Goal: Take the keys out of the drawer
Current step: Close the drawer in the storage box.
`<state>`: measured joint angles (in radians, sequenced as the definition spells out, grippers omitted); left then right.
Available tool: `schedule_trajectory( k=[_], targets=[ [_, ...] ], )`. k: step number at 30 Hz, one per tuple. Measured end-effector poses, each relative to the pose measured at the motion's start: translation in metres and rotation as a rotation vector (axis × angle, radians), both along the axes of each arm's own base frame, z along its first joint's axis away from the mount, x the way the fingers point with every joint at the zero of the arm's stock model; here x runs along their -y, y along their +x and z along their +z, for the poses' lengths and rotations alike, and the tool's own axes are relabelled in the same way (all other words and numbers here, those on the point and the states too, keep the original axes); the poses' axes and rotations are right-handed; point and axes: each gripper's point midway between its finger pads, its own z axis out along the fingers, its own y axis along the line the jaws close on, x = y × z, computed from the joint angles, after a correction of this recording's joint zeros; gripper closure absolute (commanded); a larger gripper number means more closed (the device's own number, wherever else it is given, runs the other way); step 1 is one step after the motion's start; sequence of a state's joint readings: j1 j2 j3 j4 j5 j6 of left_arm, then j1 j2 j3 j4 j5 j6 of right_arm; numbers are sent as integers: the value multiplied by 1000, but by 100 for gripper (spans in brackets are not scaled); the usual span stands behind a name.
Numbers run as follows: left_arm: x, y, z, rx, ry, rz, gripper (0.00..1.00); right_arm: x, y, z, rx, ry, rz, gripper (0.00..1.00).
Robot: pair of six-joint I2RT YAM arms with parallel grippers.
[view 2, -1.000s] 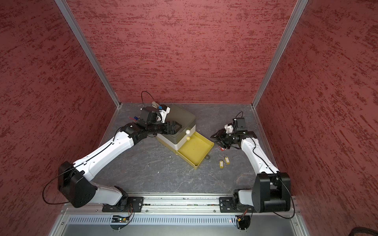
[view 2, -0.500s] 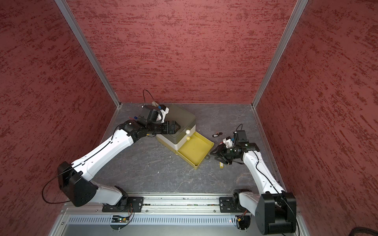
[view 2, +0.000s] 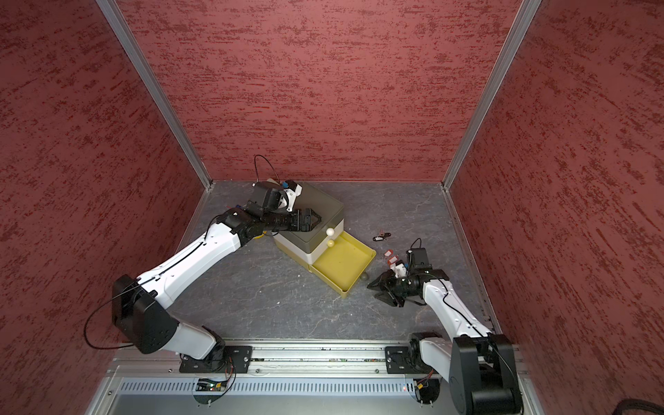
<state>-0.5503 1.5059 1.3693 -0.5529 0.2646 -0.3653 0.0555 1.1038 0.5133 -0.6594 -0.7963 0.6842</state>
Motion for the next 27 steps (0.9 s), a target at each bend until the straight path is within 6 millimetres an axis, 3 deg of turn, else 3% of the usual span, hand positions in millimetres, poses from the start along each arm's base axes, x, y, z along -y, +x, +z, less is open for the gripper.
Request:
schedule_trajectory(
  k=[16, 27],
  targets=[
    [7, 4, -1, 21, -11, -32, 0, -2, 52, -17, 23, 8, -43, 56],
    [8, 6, -1, 33, -19, -33, 0, -3, 66, -26, 32, 11, -53, 59]
  ],
)
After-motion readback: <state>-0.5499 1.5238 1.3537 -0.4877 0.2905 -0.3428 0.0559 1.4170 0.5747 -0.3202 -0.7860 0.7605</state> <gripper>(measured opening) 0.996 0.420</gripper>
